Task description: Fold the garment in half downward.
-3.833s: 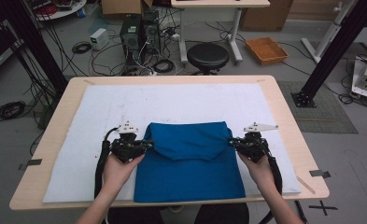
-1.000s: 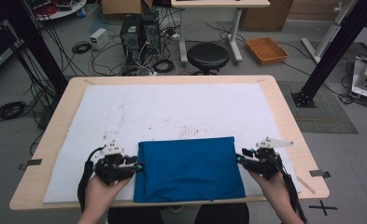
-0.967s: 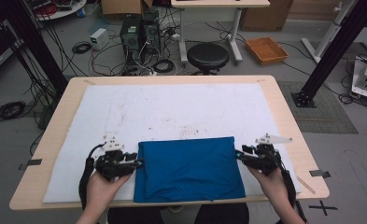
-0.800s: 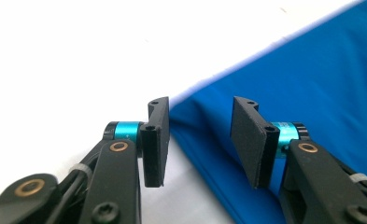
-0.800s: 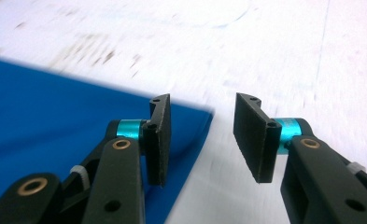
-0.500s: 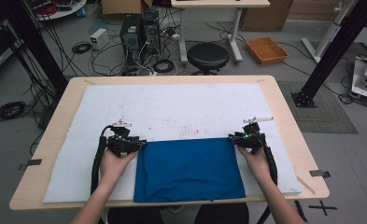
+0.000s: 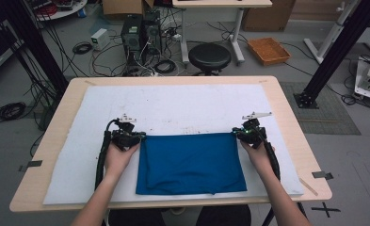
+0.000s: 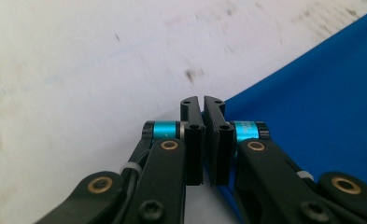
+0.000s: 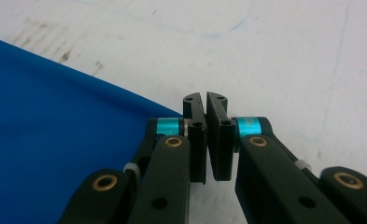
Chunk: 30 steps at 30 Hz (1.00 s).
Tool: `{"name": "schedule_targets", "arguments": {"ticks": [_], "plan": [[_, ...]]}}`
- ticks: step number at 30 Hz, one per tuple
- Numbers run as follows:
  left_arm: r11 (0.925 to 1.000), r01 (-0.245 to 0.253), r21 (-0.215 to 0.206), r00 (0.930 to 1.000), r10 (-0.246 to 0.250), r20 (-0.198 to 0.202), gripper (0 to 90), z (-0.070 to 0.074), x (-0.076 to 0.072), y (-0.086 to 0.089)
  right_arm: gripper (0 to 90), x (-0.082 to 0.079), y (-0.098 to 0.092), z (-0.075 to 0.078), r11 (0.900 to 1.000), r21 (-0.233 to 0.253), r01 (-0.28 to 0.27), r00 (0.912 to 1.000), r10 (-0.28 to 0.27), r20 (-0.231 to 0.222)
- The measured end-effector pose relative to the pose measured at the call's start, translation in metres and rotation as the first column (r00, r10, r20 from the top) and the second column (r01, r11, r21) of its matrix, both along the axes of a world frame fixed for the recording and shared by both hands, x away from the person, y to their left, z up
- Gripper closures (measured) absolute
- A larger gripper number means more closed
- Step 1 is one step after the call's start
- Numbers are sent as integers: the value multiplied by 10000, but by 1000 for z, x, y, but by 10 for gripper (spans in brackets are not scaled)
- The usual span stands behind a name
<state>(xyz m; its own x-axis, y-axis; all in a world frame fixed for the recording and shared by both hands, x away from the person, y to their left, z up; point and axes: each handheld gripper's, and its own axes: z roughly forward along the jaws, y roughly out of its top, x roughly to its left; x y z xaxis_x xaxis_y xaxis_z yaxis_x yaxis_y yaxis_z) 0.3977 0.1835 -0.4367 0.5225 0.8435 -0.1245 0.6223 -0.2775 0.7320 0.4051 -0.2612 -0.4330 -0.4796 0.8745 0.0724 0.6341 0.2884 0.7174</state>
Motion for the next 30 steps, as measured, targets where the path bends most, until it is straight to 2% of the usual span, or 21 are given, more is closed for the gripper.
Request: {"name": "schedule_targets", "arguments": {"ticks": [3,7,11,13,18,21,30], "plan": [[9999,-78,64,9999,78,94,866,0,14,-2,874,10,-1,1,9998,-33,172,9999,-172,9],[9998,-102,192,9995,96,309,865,-1,22,-5,873,19,-3,0,9994,-87,337,9994,-336,20],[9995,-50,317,9981,30,615,863,-1,24,-7,871,24,-3,-1,9995,-169,250,9995,-247,200],[9996,-131,239,9982,117,593,864,-1,26,-6,872,26,-3,-2,9997,-144,220,9995,-217,213],[9991,-151,407,9979,125,628,864,1,27,-6,872,30,-5,-6,9994,-101,321,9994,-319,108],[9984,-148,549,9982,116,587,863,1,26,-7,871,31,-4,-6,9996,-127,256,9995,-253,207],[9979,-181,616,9984,147,553,862,0,26,-6,868,35,-3,-5,9998,-156,156,9997,-154,163]]}}
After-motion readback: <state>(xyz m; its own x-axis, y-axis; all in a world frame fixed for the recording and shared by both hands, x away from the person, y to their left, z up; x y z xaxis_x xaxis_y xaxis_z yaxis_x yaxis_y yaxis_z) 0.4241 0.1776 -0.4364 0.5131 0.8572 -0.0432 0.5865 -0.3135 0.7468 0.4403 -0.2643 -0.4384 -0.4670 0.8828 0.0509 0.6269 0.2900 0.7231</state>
